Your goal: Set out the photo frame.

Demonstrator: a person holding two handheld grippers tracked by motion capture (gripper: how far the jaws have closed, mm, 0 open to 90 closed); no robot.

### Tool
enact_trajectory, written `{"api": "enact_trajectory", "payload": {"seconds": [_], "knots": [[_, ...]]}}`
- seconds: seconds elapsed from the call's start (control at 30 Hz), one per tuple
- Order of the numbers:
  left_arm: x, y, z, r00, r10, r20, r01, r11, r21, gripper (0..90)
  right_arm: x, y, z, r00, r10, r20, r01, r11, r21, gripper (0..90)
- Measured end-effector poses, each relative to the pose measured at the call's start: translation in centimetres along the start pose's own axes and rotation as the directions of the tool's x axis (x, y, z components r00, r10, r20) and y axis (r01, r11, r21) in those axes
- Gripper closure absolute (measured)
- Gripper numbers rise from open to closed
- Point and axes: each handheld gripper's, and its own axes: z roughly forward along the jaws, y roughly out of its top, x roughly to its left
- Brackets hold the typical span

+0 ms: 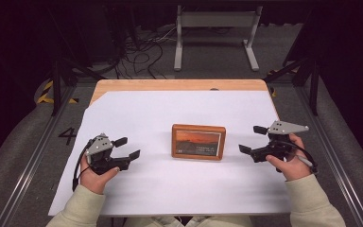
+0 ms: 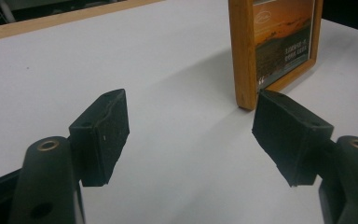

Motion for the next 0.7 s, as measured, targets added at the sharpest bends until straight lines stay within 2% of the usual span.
{"api": "enact_trajectory", "payload": {"seconds": [0.17, 0.3, 0.33, 0.47, 0.63, 0.7], "knots": [[-0.1, -0.1, 0.1, 1.0000, -0.006, 0.003, 0.006, 1.0000, -0.001, 27.3, 0.2, -1.8, 0.1, 0.9984, 0.000, 0.057, 0.003, 0.999, -0.054, 2.8], [-0.3, -0.1, 0.4, 0.9999, -0.005, 0.009, 0.005, 1.0000, 0.000, 27.3, 0.4, -2.9, 0.1, 0.9969, -0.007, 0.078, 0.013, 0.997, -0.075, 3.0], [-0.4, 0.0, 0.4, 0.9998, 0.009, 0.015, -0.009, 1.0000, 0.004, 27.3, 0.4, -3.2, 0.1, 0.9968, -0.013, 0.079, 0.019, 0.996, -0.082, 3.0], [-0.3, -0.2, 0.5, 0.9997, 0.011, 0.020, -0.011, 0.9999, 0.003, 27.3, 0.3, -4.2, 0.4, 0.9942, -0.036, 0.101, 0.042, 0.997, -0.057, 4.2], [-0.3, -0.5, 0.5, 0.9994, -0.007, 0.034, 0.007, 1.0000, 0.001, 27.3, 0.1, -5.1, 1.2, 0.9956, -0.023, 0.091, 0.027, 0.999, -0.045, 4.4], [-0.3, -0.6, 0.5, 0.9993, -0.012, 0.034, 0.012, 0.9999, 0.005, 27.3, 0.2, -5.3, 1.7, 0.9941, -0.022, 0.106, 0.024, 0.999, -0.025, 5.8]]}}
